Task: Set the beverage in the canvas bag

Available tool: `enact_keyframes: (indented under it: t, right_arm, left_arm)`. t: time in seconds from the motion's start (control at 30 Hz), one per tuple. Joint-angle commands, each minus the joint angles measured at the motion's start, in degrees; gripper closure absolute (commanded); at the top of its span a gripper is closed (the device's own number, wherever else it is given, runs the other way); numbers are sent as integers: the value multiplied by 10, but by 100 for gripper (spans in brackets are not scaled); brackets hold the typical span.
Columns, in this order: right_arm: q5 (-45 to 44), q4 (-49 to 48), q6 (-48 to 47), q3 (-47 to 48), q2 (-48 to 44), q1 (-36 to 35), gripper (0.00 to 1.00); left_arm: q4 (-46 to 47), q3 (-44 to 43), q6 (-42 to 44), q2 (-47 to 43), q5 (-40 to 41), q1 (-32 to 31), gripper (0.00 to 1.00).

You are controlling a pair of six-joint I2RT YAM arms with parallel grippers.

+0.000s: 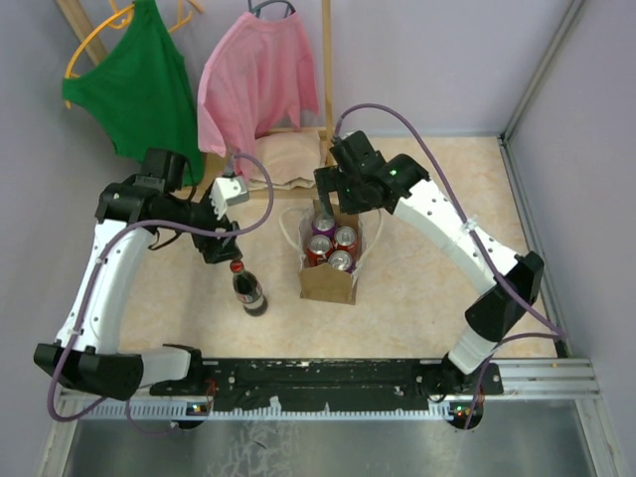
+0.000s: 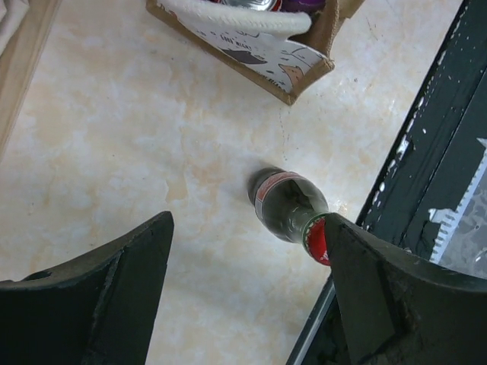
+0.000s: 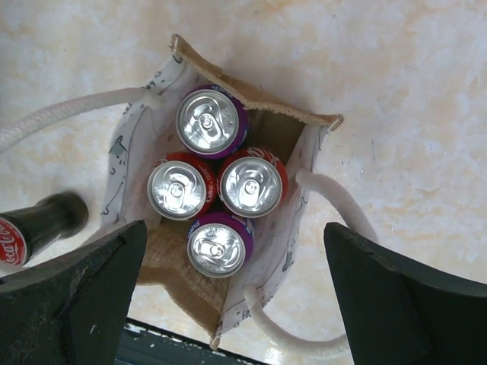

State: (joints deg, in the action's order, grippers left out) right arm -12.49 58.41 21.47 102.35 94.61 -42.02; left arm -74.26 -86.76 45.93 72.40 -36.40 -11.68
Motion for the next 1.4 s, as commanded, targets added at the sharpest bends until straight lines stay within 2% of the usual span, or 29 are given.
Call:
enact_keyframes:
  t: [0.0,0.53,0.87,1.1,1.27,1.37]
  right_arm:
    - [-8,-14,11,-15,-54,10,1]
    - [-5,-21,26,-71,-84,19,1]
    - [2,-23,29,-85,-87,23,1]
    - [4,-23,34,-95,-91,23,1]
    - [3,-22,35,-104,-98,23,1]
    - [2,-21,36,-109,-101,23,1]
  left_arm:
    - [-27,7,15,-2,27,-32,14]
    - [-54,13,4,17,112,-130,16]
    - [-58,23,21,28,182,-161,22]
    - [-66,26,32,31,196,-171,25]
    - [-67,27,32,34,196,-179,30]
    - [-67,31,30,31,196,-185,38]
